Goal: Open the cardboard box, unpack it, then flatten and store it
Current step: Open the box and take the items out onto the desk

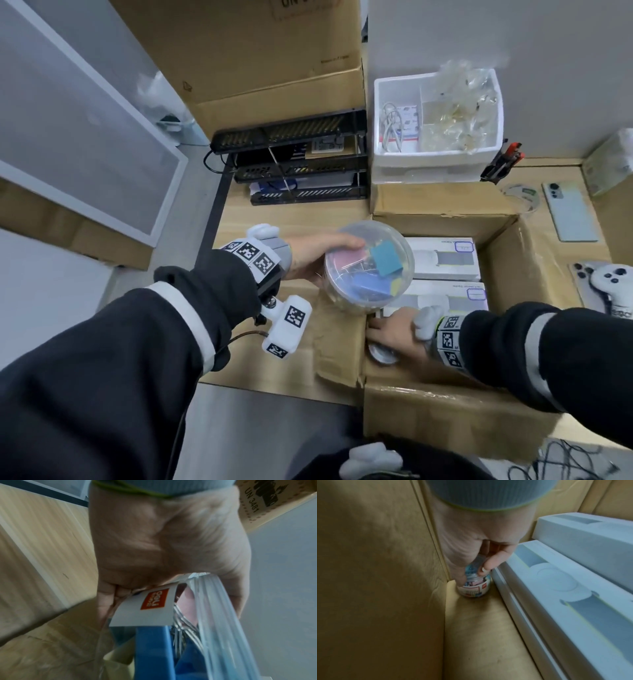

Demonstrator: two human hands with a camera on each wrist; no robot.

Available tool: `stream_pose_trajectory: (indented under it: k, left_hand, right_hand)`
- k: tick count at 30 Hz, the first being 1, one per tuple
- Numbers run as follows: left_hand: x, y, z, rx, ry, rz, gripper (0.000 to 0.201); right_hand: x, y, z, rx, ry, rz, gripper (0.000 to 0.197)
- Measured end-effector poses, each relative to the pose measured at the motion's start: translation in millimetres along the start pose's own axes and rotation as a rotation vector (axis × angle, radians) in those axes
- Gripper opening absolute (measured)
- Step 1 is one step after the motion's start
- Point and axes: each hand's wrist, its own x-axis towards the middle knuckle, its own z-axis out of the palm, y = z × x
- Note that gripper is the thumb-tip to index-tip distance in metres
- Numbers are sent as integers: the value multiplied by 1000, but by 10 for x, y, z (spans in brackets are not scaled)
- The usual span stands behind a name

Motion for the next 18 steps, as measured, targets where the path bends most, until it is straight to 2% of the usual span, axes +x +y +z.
stream_pose_trajectory:
  k: [2, 5, 6, 9, 13, 15, 18]
  left_hand:
    - [30, 22, -10, 7, -18, 3, 63]
    - [63, 69, -50, 14, -31, -1, 65]
    - [71, 67, -71, 19, -36, -2, 69]
    - [86, 29, -128, 11, -33, 0, 77]
    - [105, 49, -153, 20, -46, -8, 87]
    - [112, 77, -163, 38, -61, 0, 92]
    - [102, 80, -171, 34, -57, 38, 86]
  right_hand:
    - [-150, -28, -198, 122, -34, 74, 47]
    - [-386, 20, -531, 259, -54, 107, 29]
    - [-496, 24, -672, 248, -60, 93, 31]
    - [-843, 38, -1026, 169, -124, 68, 60]
    - [-1298, -41, -1499, 192, -124, 38, 54]
    - [-1453, -98, -1790, 291, -23, 29, 50]
    - [-1482, -154, -2216, 279, 307, -17, 51]
